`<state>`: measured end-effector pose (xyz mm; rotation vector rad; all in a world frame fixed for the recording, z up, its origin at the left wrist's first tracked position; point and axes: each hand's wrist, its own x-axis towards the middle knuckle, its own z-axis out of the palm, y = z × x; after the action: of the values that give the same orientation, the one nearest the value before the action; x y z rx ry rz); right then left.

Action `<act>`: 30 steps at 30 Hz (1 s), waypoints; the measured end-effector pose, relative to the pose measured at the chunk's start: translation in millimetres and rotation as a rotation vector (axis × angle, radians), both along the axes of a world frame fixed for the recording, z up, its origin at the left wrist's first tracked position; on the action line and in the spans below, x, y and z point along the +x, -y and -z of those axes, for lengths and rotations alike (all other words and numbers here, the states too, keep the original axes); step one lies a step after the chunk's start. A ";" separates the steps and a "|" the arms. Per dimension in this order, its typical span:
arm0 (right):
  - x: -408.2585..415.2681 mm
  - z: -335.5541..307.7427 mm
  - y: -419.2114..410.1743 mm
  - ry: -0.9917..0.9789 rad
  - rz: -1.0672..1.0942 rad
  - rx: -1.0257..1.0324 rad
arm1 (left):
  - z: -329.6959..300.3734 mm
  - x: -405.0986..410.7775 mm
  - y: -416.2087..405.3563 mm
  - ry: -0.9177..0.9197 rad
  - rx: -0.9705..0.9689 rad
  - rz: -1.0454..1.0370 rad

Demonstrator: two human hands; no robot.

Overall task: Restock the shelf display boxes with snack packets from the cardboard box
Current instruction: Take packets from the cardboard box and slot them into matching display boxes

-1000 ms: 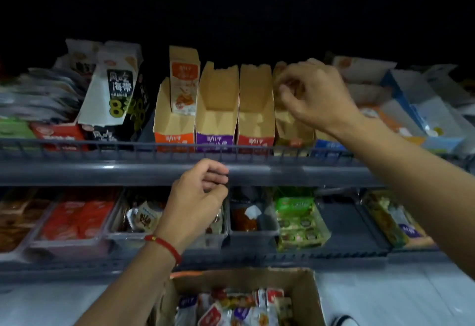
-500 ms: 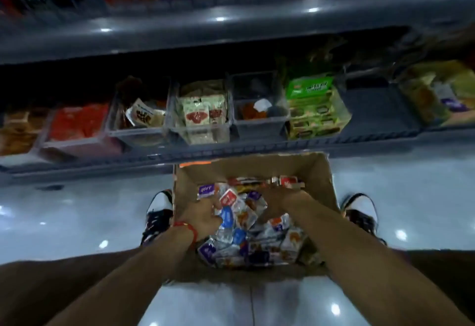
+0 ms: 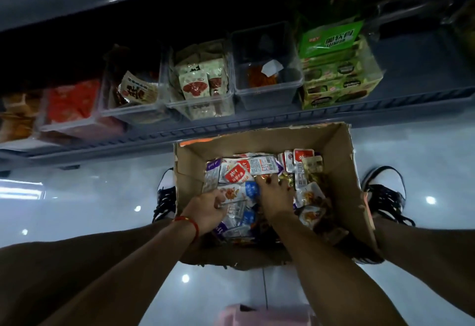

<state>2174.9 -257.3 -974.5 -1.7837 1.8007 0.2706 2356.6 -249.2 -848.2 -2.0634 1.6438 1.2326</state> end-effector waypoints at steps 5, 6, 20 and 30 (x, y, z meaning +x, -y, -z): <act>-40.3 1.1 -21.5 0.204 0.141 0.088 | -7.1 -4.9 -5.4 0.007 -0.009 0.011; -39.8 0.0 -25.2 0.200 0.180 0.109 | -9.5 -7.5 -6.0 0.001 -0.016 0.017; 22.9 -0.1 5.9 0.455 0.838 0.424 | -17.3 -15.3 -1.9 -0.069 -0.062 -0.034; -12.4 -27.2 6.2 0.682 0.873 0.407 | -12.7 -14.4 18.2 -0.028 -0.071 -0.118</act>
<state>2162.5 -263.5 -947.3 -0.5832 1.6569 -0.2784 2342.3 -267.4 -835.5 -2.2242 1.6212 1.2618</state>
